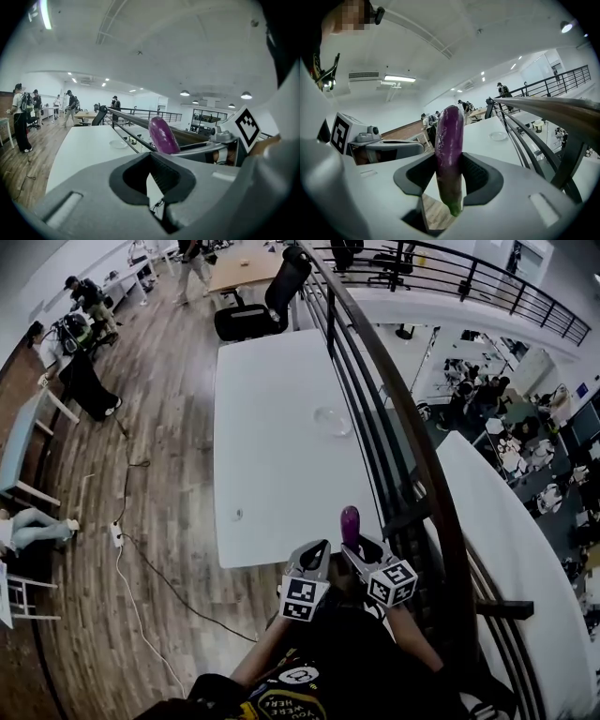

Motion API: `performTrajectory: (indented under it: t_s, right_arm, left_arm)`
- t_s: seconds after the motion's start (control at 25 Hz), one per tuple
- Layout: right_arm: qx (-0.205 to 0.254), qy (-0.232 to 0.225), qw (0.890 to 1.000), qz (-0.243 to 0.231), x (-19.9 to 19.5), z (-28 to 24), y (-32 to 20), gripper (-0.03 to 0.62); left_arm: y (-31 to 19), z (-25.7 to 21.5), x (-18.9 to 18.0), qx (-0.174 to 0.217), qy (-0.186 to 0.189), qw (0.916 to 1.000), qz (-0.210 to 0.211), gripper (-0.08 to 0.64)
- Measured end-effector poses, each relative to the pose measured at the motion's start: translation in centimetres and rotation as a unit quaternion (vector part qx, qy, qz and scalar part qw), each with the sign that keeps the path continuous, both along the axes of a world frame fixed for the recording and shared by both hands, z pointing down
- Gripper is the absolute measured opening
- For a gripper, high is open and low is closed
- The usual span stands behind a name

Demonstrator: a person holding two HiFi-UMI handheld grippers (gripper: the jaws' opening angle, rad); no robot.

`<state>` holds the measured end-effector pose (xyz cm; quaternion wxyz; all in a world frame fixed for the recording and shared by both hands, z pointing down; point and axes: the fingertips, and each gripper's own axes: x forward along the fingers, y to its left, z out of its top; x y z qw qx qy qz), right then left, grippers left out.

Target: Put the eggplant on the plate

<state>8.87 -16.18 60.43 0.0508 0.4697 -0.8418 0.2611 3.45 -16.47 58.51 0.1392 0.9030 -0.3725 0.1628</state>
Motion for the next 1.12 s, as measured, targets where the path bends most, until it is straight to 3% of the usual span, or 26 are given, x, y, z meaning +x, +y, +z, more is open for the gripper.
performTrajectory:
  t_s: [0.4, 0.56, 0.72, 1.12]
  right_arm:
    - [0.028, 0.03, 0.999, 0.036, -1.5, -1.1, -9.0, 0.179]
    - [0.014, 0.04, 0.997, 0.06, -2.3, -0.4, -10.0, 0.179]
    - [-0.019, 0.047, 0.997, 0.053, -3.3, 1.7, -9.7, 0.179]
    - [-0.038, 0.051, 0.998, 0.03, -2.6, 2.6, -13.9, 0.179]
  left_arm:
    - [-10.6, -0.6, -1.7, 0.01, 0.02, 0.9992, 0.033, 0.005]
    - [-11.7, 0.7, -1.7, -0.014, 0.029, 0.9975, 0.063, 0.005]
    - [-12.2, 2.4, -1.3, -0.038, 0.032, 0.996, 0.074, 0.005]
    - [-17.3, 4.2, -1.6, -0.054, 0.027, 0.9974, 0.039, 0.005]
